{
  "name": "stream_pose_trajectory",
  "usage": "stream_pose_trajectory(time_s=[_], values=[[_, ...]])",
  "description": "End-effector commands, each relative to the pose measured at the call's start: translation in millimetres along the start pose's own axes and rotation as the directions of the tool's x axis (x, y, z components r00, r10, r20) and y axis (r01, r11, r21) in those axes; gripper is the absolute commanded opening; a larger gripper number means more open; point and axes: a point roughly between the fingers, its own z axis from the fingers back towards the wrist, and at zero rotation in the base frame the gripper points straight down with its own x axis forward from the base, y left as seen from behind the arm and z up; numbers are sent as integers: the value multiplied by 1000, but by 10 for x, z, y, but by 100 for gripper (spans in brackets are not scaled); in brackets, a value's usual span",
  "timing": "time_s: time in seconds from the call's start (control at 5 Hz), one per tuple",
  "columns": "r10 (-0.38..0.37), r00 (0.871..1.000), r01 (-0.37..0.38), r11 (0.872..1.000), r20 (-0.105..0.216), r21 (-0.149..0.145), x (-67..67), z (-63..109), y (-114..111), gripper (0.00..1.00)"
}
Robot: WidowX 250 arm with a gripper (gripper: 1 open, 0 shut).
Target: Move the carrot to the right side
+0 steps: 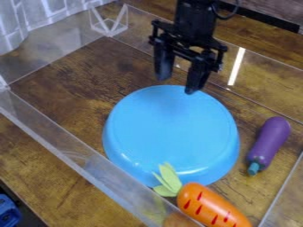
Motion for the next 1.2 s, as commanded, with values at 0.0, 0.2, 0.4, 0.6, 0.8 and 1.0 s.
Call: stream_pose_trajectory(time_s=[0.0,0.2,0.4,0.6,0.8,1.0], values=[[-75,994,74,997,85,11,-90,223,-265,100],[-220,972,219,975,84,27,-246,117,-524,100],[-282,956,281,959,81,27,-345,72,-660,100],[-424,903,421,906,74,54,-418,2,-929,100],[-479,874,476,877,73,64,-433,-113,-1020,100],[-534,844,530,845,58,65,-423,-258,-1178,100]])
